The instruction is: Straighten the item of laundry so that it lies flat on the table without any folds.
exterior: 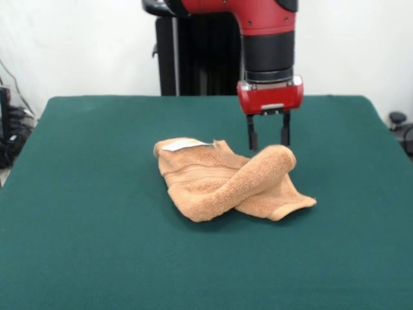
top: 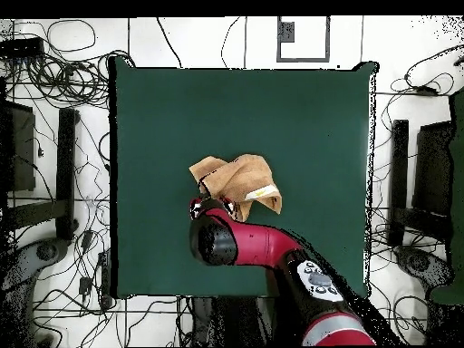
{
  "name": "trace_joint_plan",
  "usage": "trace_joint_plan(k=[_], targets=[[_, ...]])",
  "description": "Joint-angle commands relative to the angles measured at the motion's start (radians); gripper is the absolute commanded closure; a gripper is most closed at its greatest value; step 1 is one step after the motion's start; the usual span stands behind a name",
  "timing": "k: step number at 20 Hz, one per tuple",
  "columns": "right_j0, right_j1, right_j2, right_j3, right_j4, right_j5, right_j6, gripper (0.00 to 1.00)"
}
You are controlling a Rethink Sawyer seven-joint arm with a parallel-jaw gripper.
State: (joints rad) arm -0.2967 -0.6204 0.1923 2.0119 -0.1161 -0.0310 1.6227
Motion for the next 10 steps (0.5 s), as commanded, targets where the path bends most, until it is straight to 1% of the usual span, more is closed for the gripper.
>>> trace_joint_plan(k=[1,3,7,8,10], targets=[[0.007,0.053,0.132,0.042,0.014,-0.032,0.210,0.00],[0.035,0.042,0.095,0.014,0.011,-0.020,0.190,0.00],[0.100,0.054,0.018,-0.037,0.017,-0.045,0.181,0.00],[0.124,0.051,-0.012,-0.051,0.023,-0.046,0.179,0.00],[0.215,0.047,-0.126,-0.093,0.046,-0.060,0.176,0.00]])
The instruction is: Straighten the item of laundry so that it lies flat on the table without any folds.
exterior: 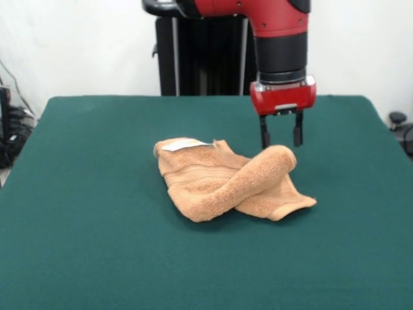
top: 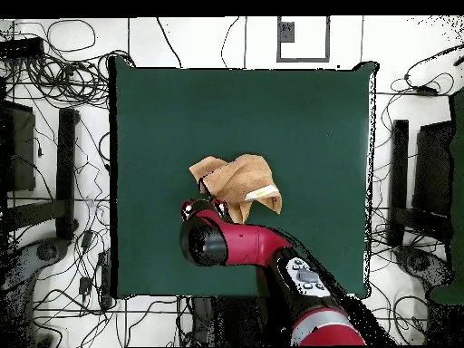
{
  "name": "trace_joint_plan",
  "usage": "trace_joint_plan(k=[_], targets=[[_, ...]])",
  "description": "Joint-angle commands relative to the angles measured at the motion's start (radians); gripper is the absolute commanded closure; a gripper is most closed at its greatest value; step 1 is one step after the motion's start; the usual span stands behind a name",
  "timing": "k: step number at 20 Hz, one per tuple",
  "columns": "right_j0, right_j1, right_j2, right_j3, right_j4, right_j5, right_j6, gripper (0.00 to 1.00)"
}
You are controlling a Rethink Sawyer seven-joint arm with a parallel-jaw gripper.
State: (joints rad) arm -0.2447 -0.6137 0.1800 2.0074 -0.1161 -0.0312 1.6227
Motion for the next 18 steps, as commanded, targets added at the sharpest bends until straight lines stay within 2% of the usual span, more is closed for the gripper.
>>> trace_joint_plan(k=[1,4,6,12,18], targets=[[0.205,0.048,-0.164,-0.106,0.061,-0.077,0.180,0.00],[0.281,0.082,-0.258,-0.146,0.096,-0.115,0.188,0.00],[0.302,0.096,-0.283,-0.163,0.105,-0.123,0.185,0.00],[0.288,0.141,-0.262,-0.198,0.107,-0.146,0.186,0.00],[0.285,0.136,-0.262,-0.221,0.111,-0.115,0.175,0.00]])
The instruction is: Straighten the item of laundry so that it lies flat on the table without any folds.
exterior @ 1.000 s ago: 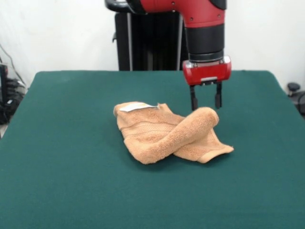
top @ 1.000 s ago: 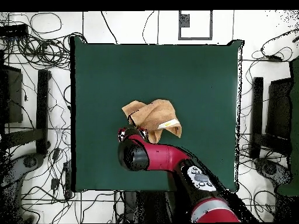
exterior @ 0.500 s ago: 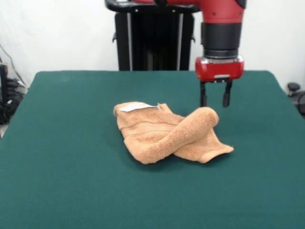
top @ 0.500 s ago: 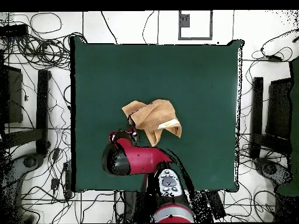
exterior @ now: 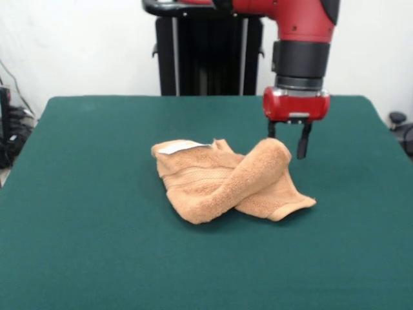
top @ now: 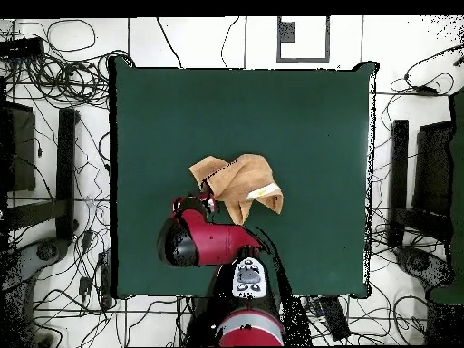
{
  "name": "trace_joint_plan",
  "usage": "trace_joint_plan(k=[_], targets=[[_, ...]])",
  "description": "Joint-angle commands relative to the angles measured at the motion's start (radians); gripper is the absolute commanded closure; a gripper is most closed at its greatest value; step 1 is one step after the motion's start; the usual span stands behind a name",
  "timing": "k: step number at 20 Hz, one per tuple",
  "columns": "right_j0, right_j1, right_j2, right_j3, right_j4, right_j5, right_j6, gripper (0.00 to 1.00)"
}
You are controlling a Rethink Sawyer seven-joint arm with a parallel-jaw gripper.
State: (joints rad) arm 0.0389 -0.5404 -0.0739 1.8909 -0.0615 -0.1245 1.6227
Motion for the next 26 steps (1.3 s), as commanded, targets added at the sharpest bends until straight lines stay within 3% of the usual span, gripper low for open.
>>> trace_joint_plan(k=[1,20,26], targets=[[0.001,0.066,-0.008,-0.110,0.057,-0.020,0.174,0.00],[-0.027,0.078,-0.020,-0.116,0.017,-0.086,0.184,0.00],[0.010,0.096,-0.072,-0.103,0.076,-0.169,0.228,0.00]])
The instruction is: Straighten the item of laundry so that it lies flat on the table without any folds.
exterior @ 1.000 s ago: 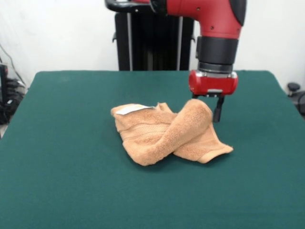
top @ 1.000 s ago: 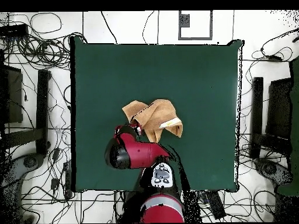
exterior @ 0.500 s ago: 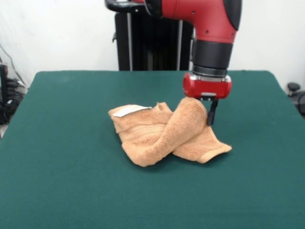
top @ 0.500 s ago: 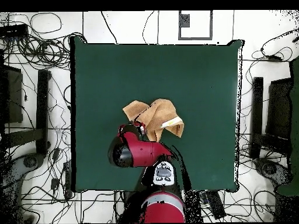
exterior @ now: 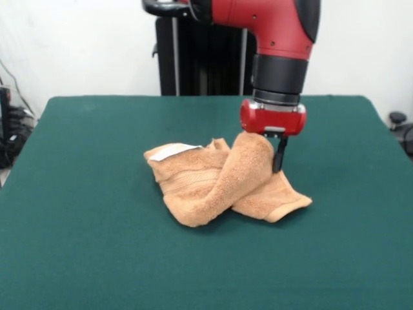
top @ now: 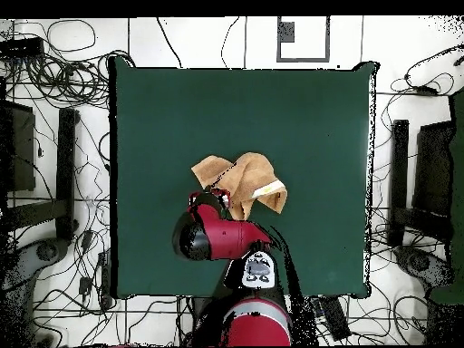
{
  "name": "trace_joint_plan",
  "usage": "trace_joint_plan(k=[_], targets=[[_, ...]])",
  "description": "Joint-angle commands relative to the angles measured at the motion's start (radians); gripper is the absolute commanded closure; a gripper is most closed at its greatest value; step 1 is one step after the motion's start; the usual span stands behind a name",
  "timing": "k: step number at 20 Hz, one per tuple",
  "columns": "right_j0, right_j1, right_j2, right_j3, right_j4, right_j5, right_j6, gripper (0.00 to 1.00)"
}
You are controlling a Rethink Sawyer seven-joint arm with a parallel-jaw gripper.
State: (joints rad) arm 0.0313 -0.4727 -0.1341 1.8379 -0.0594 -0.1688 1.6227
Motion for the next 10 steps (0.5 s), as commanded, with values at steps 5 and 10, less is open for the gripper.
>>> trace_joint_plan(k=[5,10], targets=[[-0.010,0.023,0.012,-0.035,0.051,-0.175,0.232,1.00],[0.022,0.024,-0.010,-0.005,0.131,-0.179,0.263,1.00]])
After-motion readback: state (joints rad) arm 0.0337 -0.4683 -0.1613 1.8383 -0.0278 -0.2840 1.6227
